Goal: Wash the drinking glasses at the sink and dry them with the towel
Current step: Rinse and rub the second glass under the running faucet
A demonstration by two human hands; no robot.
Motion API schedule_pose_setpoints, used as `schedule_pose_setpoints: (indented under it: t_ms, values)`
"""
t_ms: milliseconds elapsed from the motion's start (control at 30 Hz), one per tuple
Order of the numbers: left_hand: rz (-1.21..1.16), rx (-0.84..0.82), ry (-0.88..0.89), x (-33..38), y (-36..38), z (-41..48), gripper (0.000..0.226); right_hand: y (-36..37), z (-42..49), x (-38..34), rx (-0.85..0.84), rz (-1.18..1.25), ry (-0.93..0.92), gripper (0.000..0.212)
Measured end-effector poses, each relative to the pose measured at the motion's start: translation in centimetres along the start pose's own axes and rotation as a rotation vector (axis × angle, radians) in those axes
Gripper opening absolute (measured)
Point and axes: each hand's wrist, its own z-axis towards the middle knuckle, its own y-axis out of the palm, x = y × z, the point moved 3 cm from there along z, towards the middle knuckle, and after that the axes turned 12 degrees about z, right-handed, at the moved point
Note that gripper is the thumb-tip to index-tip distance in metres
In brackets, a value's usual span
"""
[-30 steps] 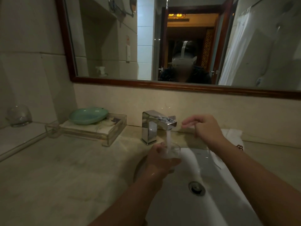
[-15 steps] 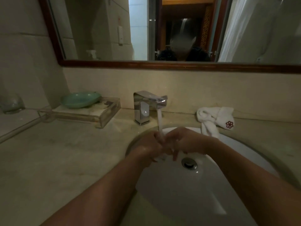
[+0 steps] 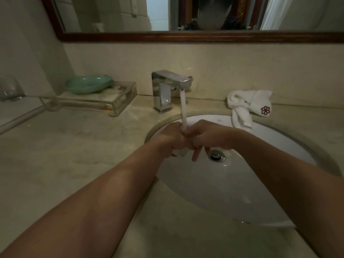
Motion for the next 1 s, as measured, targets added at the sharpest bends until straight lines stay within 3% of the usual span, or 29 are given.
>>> schedule_pose_setpoints:
  t_ms: [67, 167, 233, 333, 500, 600, 700, 800, 900, 1000]
  values:
    - [-0.009, -0.006, -0.017, 0.0, 0.0, -0.1, 0.033, -0.3, -0.1, 0.2, 0.063, 0.021, 0.027, 0.025]
    - [0.002, -0.039, -0.043, -0.3, 0.5, 0.2, 0.030, 0.0, -0.1, 0.4, -0.053, 0.040, 0.066, 0.026]
    - [-0.074, -0.038, -0.056, -0.2, 0.5, 0.0, 0.034, -0.2, 0.0, 0.5, 0.001, 0.031, 0.062, 0.028]
    - [-0.101, -0.068, -0.057, -0.3, 0.5, 0.0, 0.022, -0.1, 0.2, 0.8, -0.031, 0.054, 0.064, 0.025]
    - [-0.153, -0.061, -0.089, -0.5, 0.7, 0.2, 0.022, -0.6, 1.0, 1.4, 0.122, 0.128, 0.015, 0.039]
    - [-0.195, -0.045, -0.104, -0.5, 0.7, 0.2, 0.034, -1.1, 1.2, 1.7, 0.237, 0.198, 0.005, 0.036]
    - [-0.144, -0.037, -0.102, -0.5, 0.6, 0.4, 0.024, 0.2, 1.2, 1.7, 0.037, 0.141, 0.038, 0.032]
    - [-0.180, -0.051, -0.085, -0.6, 0.4, 0.2, 0.025, 0.1, 1.2, 1.2, 0.114, 0.120, -0.013, 0.033]
    - [-0.120, -0.066, -0.110, -0.4, 0.3, 0.2, 0.034, 0.3, 1.4, 1.1, 0.060, 0.096, -0.003, 0.032]
    - [-0.134, -0.058, -0.107, -0.3, 0.3, 0.0, 0.028, 0.1, 1.5, 1.6, 0.106, 0.092, -0.002, 0.035]
